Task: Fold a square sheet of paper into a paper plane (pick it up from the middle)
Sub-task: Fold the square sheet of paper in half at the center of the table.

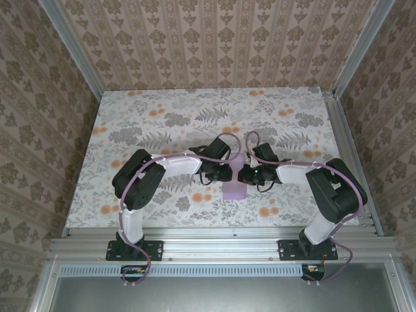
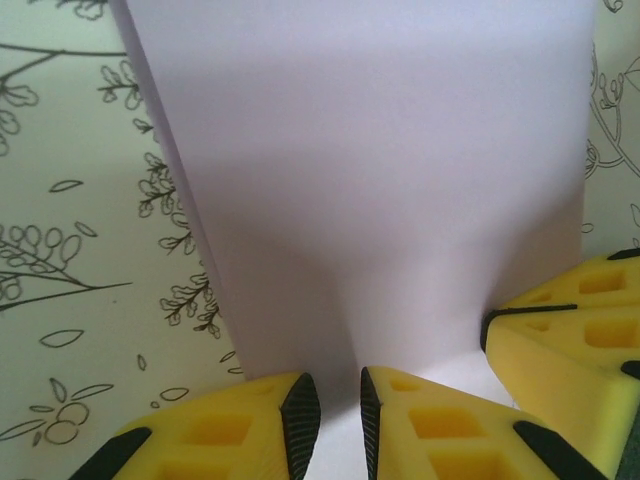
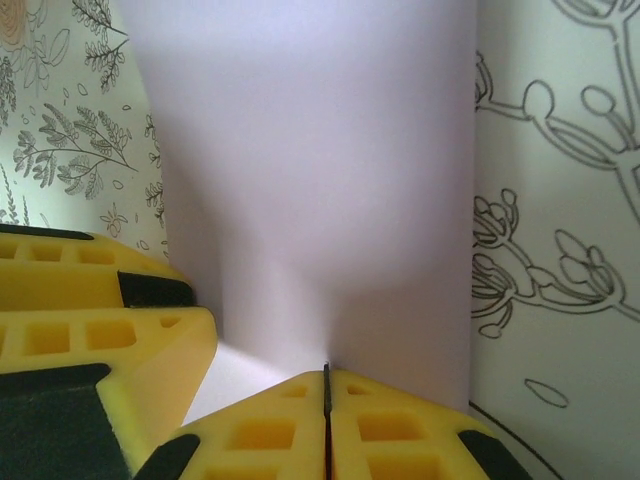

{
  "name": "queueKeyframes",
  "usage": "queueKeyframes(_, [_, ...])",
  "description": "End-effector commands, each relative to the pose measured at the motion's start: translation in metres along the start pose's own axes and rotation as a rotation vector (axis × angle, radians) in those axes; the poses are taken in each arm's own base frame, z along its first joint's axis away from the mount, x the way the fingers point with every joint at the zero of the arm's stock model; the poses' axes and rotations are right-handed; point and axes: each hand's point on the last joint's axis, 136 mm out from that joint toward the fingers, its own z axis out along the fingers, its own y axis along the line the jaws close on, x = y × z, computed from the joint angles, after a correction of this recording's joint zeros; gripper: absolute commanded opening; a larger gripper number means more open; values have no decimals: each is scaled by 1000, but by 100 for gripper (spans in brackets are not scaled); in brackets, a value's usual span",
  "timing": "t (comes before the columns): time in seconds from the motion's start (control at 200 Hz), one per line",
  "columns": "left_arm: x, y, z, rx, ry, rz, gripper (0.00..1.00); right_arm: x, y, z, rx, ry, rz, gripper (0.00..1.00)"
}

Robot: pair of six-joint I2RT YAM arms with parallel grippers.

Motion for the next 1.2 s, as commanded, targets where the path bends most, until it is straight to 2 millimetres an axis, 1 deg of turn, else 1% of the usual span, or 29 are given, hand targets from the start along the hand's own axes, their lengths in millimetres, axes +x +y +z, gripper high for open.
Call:
queueKeyframes(0.0, [64,71,36,-253,200,-6,26,9,-29,1,89,20,3,11])
queueKeyframes(0.085, [63,71,36,-261,199,-4,26,9,-30,-4,72,11,17,11])
queueKeyframes(0.13, [64,71,36,-267,203,2,26,7,-27,-8,55,-2,23,11])
queueKeyframes(0.185, [64,70,35,-272,202,7,26,2,-17,-13,9,-23,31,11])
queueKeyframes(0.255, [64,70,35,-279,205,15,26,-7,4,-17,-81,-55,45,10])
queueKeyframes(0.31, [64,68,34,-284,205,22,26,-14,16,-20,-136,-76,54,10])
queueKeyframes(0.365, [64,68,34,-286,204,22,26,-20,24,-20,-162,-93,53,9])
queueKeyframes(0.445, [64,67,33,-285,202,27,26,-25,26,-16,-164,-94,52,9])
queueKeyframes(0.58, [65,67,32,-286,204,29,26,-26,14,-2,-116,-72,51,7])
queueKeyframes(0.665, [66,68,32,-290,207,32,26,-25,1,5,-71,-63,50,7])
queueKeyframes(0.735, [66,69,30,-296,208,34,26,-24,-10,7,-31,-64,49,6])
queueKeyframes(0.89, [69,72,29,-304,214,38,26,-25,-37,1,44,-83,71,6])
queueKeyframes(1.03, [71,72,28,-306,219,42,26,-30,-57,-13,96,-127,92,6])
queueKeyframes(1.11, [71,72,28,-305,222,46,26,-33,-59,-19,92,-137,93,6])
queueKeyframes(1.195, [70,71,28,-305,223,49,26,-36,-45,-26,60,-135,58,7])
